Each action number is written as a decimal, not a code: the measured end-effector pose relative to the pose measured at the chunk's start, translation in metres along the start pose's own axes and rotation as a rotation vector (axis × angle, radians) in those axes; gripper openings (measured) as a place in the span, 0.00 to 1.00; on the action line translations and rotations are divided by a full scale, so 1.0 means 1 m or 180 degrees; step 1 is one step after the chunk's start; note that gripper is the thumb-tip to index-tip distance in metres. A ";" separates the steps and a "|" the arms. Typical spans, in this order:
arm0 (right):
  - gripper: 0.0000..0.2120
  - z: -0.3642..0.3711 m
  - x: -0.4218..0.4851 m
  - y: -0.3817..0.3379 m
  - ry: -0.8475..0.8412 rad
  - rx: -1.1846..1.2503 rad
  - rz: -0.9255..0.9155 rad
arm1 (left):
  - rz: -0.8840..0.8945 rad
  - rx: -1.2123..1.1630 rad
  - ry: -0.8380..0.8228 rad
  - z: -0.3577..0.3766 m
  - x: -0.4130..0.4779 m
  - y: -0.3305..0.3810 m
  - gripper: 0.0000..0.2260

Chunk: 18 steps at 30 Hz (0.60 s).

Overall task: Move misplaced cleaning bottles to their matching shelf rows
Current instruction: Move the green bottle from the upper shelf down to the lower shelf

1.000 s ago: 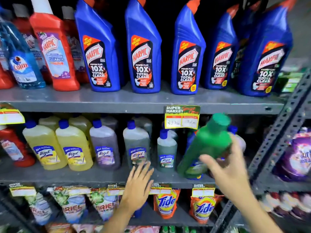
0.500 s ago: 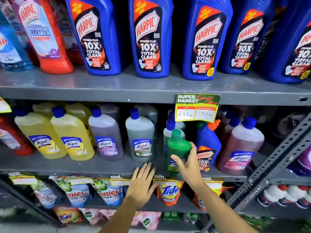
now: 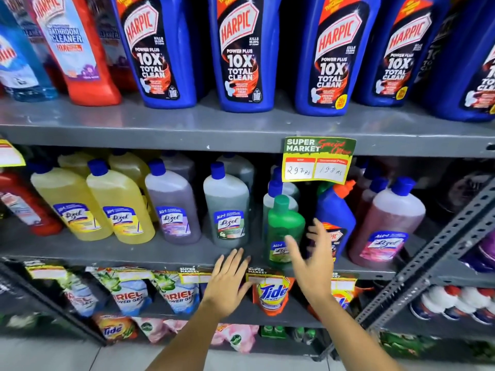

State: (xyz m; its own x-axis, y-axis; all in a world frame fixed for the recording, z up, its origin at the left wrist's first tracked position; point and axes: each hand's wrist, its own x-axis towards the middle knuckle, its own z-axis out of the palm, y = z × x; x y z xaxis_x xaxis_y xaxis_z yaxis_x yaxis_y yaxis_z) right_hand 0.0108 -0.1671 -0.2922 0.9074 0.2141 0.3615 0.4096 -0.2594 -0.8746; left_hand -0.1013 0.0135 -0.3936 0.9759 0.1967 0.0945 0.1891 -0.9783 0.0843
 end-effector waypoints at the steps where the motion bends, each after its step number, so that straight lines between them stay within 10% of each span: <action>1: 0.29 -0.008 -0.001 -0.002 0.0463 0.0134 -0.0031 | 0.0001 0.0016 -0.0003 0.000 0.000 0.000 0.26; 4: 0.24 -0.035 0.008 0.004 0.1295 0.0037 -0.0087 | -0.0001 0.0039 0.0029 0.003 0.000 0.000 0.26; 11: 0.53 -0.041 0.026 0.040 0.0379 -0.0464 0.0482 | -0.0079 -0.0003 -0.0038 0.005 0.000 0.002 0.27; 18: 0.57 -0.014 0.038 0.048 0.0506 -0.0275 0.0992 | -0.0104 -0.0017 -0.0108 0.002 -0.001 0.005 0.32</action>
State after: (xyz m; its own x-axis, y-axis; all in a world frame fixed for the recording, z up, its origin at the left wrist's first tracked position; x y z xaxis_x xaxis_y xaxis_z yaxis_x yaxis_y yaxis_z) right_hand 0.0662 -0.1844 -0.3156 0.9904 -0.0353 0.1333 0.1110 -0.3693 -0.9226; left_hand -0.1008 0.0085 -0.3956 0.9723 0.2263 0.0580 0.2205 -0.9710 0.0920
